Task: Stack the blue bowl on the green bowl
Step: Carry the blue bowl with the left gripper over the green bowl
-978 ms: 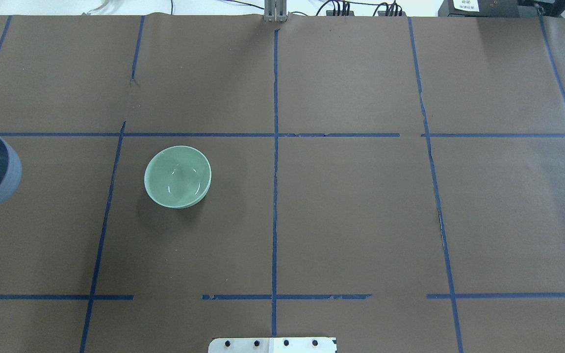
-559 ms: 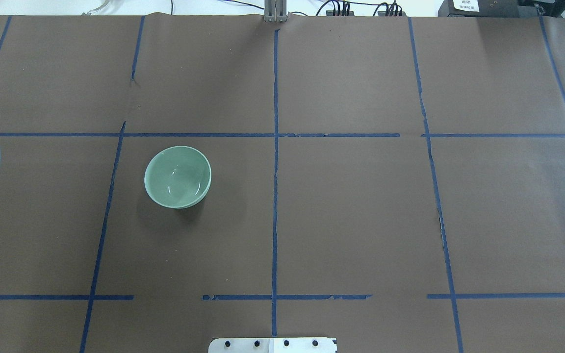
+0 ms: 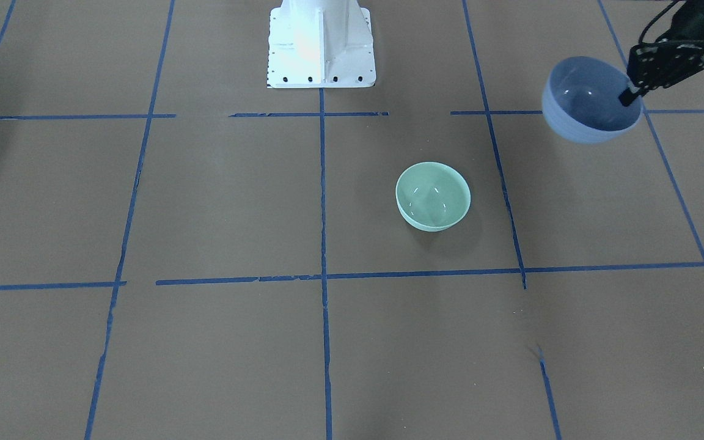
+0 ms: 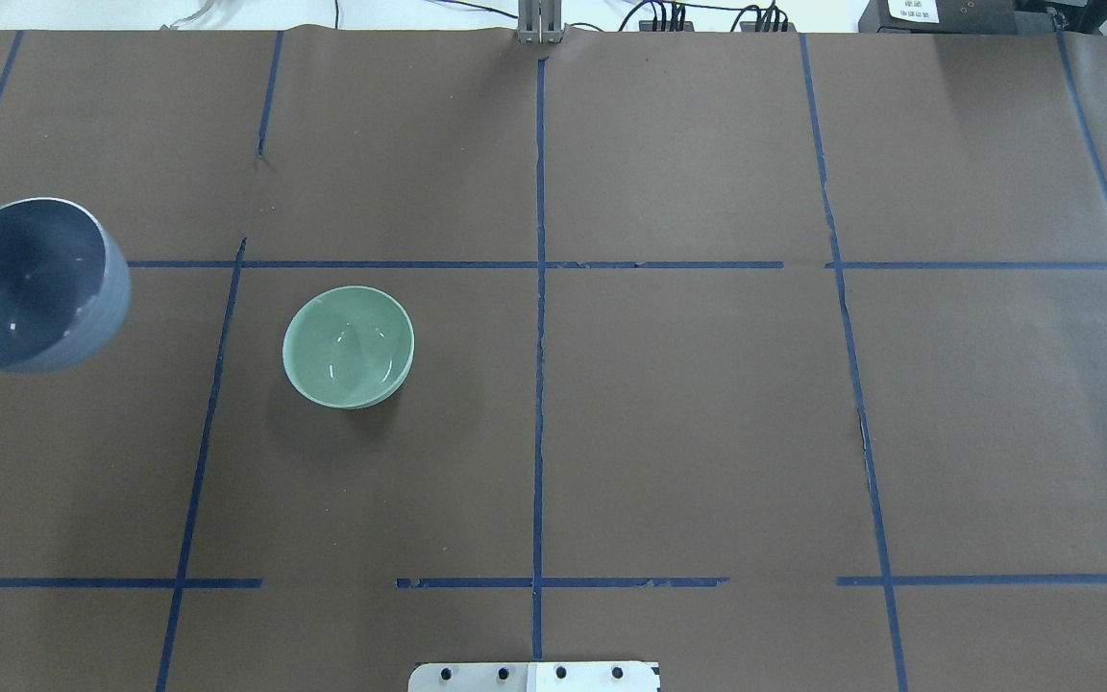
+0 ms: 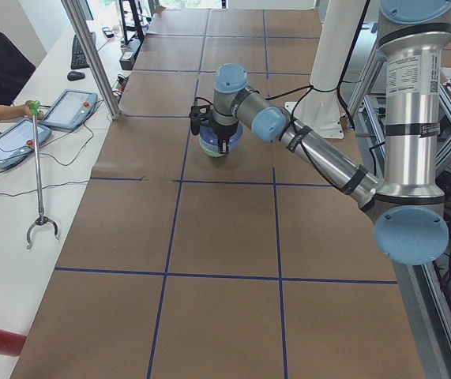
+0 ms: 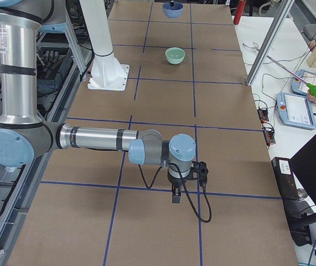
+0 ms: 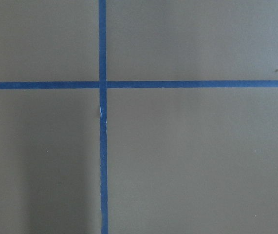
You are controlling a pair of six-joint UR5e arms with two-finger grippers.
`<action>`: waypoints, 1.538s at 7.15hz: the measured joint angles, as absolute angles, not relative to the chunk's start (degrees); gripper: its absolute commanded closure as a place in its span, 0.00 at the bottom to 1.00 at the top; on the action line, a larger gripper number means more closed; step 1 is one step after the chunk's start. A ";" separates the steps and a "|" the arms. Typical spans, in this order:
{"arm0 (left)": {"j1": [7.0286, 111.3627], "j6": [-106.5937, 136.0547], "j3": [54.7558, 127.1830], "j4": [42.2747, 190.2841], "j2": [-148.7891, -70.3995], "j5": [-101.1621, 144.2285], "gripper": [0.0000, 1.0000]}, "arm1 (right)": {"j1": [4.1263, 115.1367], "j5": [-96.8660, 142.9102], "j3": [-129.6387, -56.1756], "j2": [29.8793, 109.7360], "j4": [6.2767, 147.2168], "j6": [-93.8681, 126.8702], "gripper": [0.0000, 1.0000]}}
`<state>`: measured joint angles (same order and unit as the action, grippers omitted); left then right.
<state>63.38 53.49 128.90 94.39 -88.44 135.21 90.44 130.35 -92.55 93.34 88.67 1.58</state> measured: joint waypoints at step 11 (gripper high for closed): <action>43.97 75.20 109.30 109.26 -104.52 121.40 1.00 | 90.44 130.36 -92.55 93.34 88.63 1.58 0.00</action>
